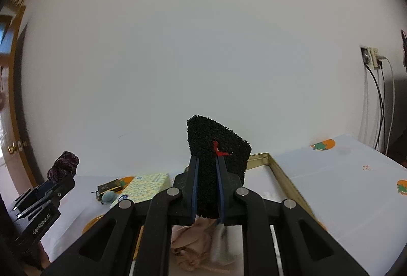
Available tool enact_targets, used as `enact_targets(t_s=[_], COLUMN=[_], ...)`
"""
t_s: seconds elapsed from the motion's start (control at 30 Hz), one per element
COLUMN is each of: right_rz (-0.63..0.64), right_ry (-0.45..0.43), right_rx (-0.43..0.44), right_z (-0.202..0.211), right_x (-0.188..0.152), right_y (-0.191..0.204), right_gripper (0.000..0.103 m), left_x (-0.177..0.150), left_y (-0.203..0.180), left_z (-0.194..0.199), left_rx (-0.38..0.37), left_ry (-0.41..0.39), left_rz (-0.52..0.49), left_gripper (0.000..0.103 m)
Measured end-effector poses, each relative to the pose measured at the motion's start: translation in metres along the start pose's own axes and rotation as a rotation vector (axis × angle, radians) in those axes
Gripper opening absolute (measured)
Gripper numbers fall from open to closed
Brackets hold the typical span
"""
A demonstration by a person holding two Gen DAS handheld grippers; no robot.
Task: Organize soft objects
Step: 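Carry the purple yarn ball and black towel toward the gold tray with both grippers, then lower both items into the tray and open both grippers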
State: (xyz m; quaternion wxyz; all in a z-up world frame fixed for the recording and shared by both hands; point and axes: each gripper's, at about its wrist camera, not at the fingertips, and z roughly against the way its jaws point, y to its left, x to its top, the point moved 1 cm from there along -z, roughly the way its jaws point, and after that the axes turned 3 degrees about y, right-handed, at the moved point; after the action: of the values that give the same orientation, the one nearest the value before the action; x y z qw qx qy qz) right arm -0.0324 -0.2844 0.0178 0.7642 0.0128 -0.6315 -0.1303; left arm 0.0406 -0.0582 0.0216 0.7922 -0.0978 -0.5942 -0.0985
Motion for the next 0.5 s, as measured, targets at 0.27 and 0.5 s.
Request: enact_targets(t_s=[0.27, 0.5], right_rz=[-0.071, -0.080], right_ry=[0.003, 0.059], right_rx=[-0.040, -0.053], right_z=[-0.009, -0.031], right_x=[0.012, 0.019], right_y=[-0.038, -0.049], right_gripper=[0.014, 0.014], left_x=[0.011, 0.015], left_y=[-0.035, -0.086], left_z=[-0.012, -0.039], left_rx=[-0.077, -0.147], left_ry=[-0.004, 0.031], left_rz=[-0.018, -0.085], left_gripper=[0.035, 0.035])
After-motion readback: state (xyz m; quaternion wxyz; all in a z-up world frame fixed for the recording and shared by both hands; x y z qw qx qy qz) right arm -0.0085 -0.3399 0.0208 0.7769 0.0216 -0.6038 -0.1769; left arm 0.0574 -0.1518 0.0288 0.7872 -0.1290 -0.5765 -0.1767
